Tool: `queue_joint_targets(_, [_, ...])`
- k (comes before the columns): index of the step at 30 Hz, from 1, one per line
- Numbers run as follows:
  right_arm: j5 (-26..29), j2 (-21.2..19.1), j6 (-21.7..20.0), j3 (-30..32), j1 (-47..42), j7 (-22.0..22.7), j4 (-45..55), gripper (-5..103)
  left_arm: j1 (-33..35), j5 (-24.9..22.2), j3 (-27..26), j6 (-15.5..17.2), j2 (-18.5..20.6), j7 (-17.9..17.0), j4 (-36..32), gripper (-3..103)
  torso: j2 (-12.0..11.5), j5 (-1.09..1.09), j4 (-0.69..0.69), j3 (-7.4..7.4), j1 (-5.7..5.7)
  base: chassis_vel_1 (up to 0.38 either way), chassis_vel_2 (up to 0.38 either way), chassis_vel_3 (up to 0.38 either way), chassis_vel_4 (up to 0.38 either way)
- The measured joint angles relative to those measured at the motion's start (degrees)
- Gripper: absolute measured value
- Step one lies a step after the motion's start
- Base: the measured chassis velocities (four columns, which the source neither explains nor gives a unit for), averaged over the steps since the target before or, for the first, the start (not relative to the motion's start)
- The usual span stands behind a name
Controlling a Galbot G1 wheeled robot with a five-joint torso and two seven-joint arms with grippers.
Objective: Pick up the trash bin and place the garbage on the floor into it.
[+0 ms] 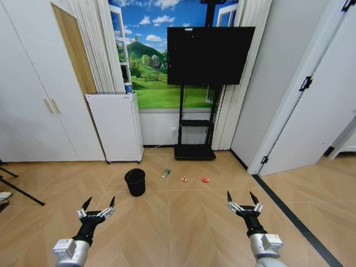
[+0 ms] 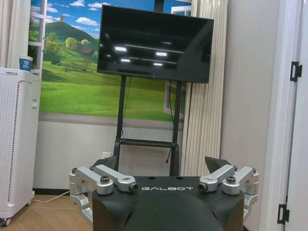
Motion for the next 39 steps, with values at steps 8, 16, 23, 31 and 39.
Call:
queue_joint_targets(8, [-0.2,0.2,-0.2,0.0,-0.1,0.1,-0.2,100,-0.1,0.9,0.2,-1.1,-0.2,-0.4,1.0,100,0.6,0.00,0.00,0.35,0.24,0.000,0.000,0.000,0.000])
queue_joint_targets(16, [0.5,0.5,-1.7,0.0,-0.1,0.2,-0.2,100,0.2,1.6,0.3,-2.0,-0.4,-0.2,1.4,100,0.6,-0.01,0.00,0.33,0.23,0.000,0.000,0.000,0.000])
queue_joint_targets(23, [0.7,0.6,-1.7,-0.1,-0.3,0.7,-0.4,100,0.3,1.6,0.4,-2.1,-0.5,0.0,1.4,100,0.4,0.00,0.00,0.27,0.18,-0.070,0.057,0.102,-0.077])
queue_joint_targets(31, [0.6,0.6,-1.6,-0.2,-0.3,0.8,-0.5,100,0.6,1.6,0.4,-2.1,-0.5,0.0,1.2,100,0.4,-0.03,-0.01,0.23,0.16,-0.202,0.210,0.210,-0.204])
queue_joint_targets(39, [0.6,0.6,-1.6,-0.2,-0.3,1.3,-0.8,100,0.8,1.6,0.5,-2.2,-0.6,0.3,1.2,100,0.3,0.00,0.00,0.20,0.12,-0.295,0.288,0.291,-0.295])
